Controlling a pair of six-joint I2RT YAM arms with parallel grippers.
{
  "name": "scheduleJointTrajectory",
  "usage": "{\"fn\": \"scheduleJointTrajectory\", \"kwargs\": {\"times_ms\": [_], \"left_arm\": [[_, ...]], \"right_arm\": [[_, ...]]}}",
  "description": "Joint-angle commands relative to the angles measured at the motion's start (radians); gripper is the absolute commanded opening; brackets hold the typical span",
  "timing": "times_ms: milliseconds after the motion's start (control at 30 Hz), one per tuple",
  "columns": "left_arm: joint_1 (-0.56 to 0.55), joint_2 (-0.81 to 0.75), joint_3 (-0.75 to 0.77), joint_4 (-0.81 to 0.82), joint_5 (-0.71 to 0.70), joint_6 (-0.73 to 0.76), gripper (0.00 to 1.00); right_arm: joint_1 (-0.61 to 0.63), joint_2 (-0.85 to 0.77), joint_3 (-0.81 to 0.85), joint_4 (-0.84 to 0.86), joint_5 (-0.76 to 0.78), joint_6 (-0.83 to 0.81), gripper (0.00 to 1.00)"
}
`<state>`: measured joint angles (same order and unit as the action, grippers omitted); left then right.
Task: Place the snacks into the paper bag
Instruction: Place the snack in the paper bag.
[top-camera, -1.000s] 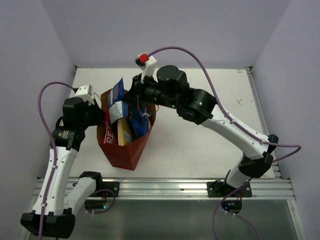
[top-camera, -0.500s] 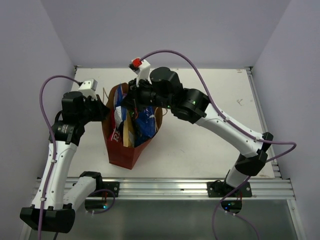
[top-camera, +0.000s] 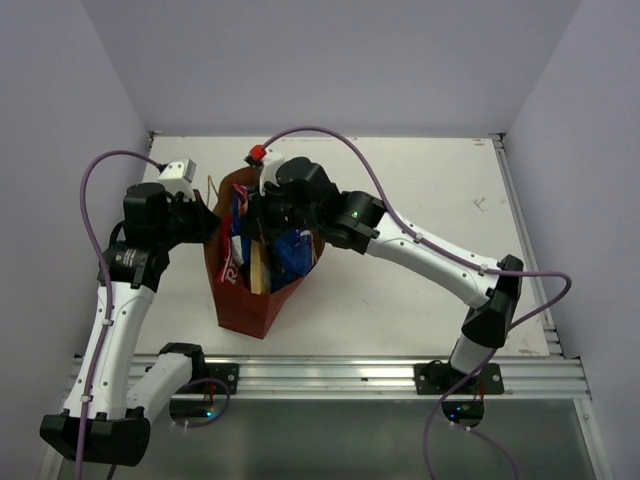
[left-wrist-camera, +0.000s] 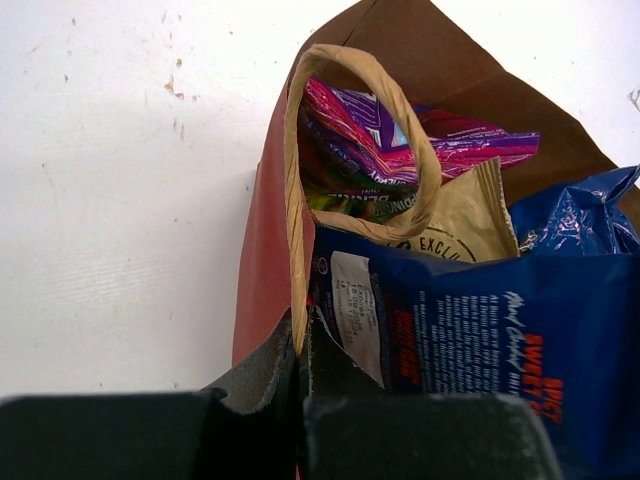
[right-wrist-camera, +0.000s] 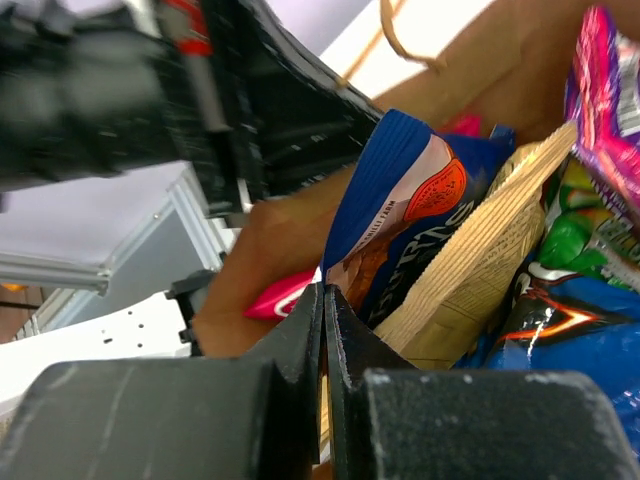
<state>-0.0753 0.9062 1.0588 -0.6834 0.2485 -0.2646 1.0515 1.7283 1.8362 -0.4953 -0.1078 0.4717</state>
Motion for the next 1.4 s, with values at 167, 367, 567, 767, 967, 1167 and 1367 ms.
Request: {"fn": "scheduleJointTrajectory", "kwargs": {"times_ms": [167, 367, 567, 767, 967, 1167, 1367], "left_arm": [[-0.007, -0.024, 0.050, 0.050, 0.018, 0.007, 0.00], [-0.006, -0.041, 0.050, 0.050, 0.005, -0.002, 0.00], [-0.006, -0.049, 0.033, 0.065, 0.018, -0.015, 0.00], [-0.006, -0.055, 0.012, 0.068, 0.003, -0.016, 0.00], [-0.006, -0.064, 0.000, 0.077, -0.008, -0.030, 0.00], [-0.006, -0.064, -0.013, 0.081, -0.023, -0.044, 0.00], [-0.006, -0.056, -0.008, 0.079, -0.031, -0.058, 0.00]], "right_arm": [[-0.001, 0.057, -0.038, 0.043, 0.049, 0.047, 0.00], [-0.001, 0.080, -0.048, 0.012, 0.105, 0.039, 0.00], [-0.001, 0.131, -0.048, 0.032, 0.121, 0.053, 0.00], [-0.001, 0.145, -0.018, 0.043, 0.125, 0.047, 0.00], [-0.002, 0.090, 0.087, 0.008, 0.148, -0.016, 0.23], [-0.002, -0.005, 0.074, -0.011, 0.175, -0.064, 0.51], [-0.021, -0.165, -0.059, -0.072, 0.416, -0.087, 0.61]]}}
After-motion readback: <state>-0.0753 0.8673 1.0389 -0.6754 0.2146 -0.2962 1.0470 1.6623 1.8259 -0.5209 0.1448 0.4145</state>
